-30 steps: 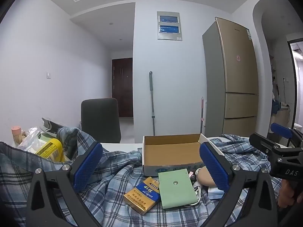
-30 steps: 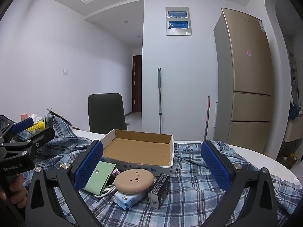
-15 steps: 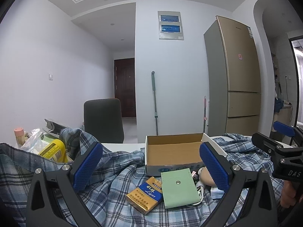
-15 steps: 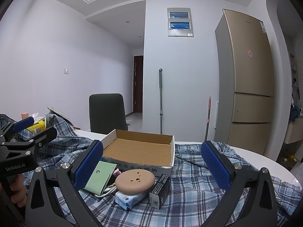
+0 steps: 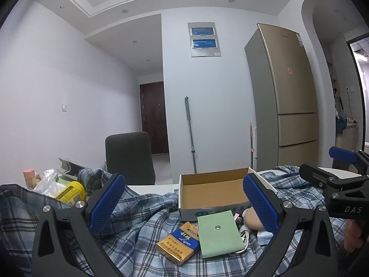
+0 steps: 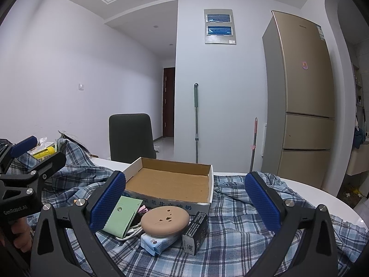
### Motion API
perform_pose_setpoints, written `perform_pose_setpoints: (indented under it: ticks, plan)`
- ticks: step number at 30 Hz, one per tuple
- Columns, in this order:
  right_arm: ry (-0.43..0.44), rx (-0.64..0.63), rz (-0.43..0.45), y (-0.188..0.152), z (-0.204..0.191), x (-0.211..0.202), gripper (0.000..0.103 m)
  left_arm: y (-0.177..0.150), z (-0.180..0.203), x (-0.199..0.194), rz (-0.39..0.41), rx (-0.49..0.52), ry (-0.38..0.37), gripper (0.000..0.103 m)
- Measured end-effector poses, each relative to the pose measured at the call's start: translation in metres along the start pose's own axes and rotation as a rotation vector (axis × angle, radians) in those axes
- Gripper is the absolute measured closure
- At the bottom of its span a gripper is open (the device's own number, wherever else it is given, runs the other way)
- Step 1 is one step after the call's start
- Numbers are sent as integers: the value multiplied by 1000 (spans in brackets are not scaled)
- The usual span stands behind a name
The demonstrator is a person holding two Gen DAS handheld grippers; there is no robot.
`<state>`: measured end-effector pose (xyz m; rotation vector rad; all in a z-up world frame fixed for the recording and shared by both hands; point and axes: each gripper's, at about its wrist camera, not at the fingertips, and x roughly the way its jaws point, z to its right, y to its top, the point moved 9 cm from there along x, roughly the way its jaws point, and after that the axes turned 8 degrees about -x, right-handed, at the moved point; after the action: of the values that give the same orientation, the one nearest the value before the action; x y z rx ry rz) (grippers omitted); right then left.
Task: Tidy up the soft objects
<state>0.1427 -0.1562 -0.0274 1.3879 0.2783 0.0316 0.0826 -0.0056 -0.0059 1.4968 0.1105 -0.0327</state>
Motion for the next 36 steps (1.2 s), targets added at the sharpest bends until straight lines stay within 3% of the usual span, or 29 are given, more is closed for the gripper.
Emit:
perform_pose_setpoints:
  ticks: [16,23,25,29,36]
  plan:
    - [-8,-8,-26,-3,-1,5,0,0,-3,1,-4,-5,35,0]
    - [19,-15,-56,-7,-8,11,0,-4,-16,13,-61,-63,33,0]
    - [23,-34,-70,-9,-12,13,0,0,-16,14,-63,-75,9,0]
    - [34,-27,-70,-4,-11,12,0,11,-22,13,-41,-108,42,0]
    - [30,-123,-115,34,-5,13,0,52,-16,7,-24,-79,33,0]
